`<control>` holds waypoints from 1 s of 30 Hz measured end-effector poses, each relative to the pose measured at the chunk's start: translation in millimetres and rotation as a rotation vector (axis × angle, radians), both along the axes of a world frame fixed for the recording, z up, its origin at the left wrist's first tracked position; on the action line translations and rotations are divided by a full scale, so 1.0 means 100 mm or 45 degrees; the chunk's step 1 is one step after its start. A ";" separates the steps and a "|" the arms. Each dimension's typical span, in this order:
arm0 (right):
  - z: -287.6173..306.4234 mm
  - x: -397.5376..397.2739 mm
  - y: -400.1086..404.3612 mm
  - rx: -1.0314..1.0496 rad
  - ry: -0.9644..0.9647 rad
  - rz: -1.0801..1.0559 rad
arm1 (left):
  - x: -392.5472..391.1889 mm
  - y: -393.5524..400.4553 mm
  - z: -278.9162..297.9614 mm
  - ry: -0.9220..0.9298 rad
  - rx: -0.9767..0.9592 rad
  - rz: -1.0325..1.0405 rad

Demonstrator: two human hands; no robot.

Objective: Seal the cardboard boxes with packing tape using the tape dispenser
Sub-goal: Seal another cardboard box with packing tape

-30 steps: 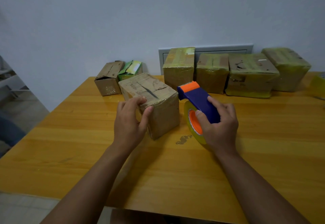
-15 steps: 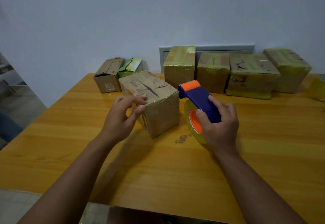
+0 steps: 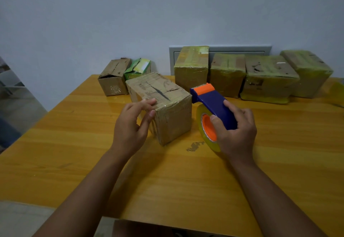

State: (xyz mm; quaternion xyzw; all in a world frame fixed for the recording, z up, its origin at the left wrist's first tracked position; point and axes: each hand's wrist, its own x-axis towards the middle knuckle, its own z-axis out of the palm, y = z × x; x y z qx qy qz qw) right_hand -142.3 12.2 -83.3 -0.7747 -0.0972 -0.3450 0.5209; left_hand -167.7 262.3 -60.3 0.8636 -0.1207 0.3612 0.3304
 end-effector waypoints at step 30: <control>0.01 -0.01 -0.01 0.040 0.025 -0.005 | 0.09 -0.05 0.02 0.000 0.088 0.197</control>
